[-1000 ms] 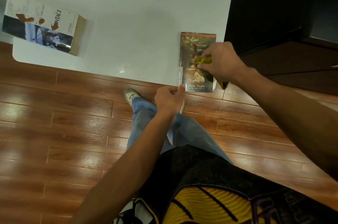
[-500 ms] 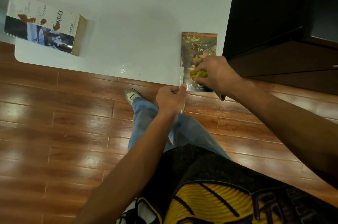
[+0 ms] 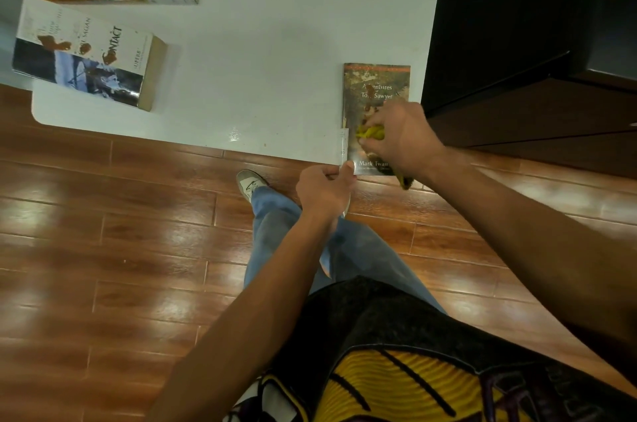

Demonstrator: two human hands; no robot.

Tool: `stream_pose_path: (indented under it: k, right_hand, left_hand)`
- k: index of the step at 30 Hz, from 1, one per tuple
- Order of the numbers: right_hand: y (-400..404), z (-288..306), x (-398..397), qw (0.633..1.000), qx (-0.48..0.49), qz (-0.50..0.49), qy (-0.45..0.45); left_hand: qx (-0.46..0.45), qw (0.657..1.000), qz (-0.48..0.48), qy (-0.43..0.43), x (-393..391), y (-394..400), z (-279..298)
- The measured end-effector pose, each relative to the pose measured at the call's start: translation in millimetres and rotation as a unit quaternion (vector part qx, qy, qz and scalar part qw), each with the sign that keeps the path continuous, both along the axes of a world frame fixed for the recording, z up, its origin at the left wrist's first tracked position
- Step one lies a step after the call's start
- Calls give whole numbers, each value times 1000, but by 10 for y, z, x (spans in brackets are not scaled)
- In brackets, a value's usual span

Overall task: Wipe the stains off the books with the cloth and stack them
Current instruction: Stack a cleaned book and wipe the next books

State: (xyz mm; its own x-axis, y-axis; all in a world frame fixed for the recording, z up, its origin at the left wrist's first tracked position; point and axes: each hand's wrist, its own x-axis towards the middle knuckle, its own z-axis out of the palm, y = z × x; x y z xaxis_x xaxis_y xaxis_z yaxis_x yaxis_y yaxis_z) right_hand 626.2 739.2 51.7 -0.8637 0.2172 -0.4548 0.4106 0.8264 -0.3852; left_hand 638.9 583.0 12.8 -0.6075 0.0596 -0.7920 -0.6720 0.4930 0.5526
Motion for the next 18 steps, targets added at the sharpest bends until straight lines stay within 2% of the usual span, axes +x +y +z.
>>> stream_pose_path:
  k: [2, 5, 8, 12, 16, 18]
  right_hand:
    - [72, -5, -12, 1000, 4, -16, -18]
    - [212, -38, -74, 995, 16, -102, 5]
    - [241, -23, -128, 998, 35, -34, -27]
    - [328, -73, -217, 997, 67, -46, -16]
    - [296, -35, -215, 998, 57, -9, -34]
    - [299, -21, -248, 996, 84, -27, -11]
  left_hand:
    - [1, 1000, 1, -4, -9, 3, -8]
    - [6, 1000, 9, -11, -6, 7, -7]
    - [1, 1000, 5, -8, -4, 12, -7]
    - [4, 1000, 7, -4, -11, 11, -1]
    - [7, 1000, -4, 8, 0, -6, 0]
    - [11, 1000, -2, 3, -3, -11, -7]
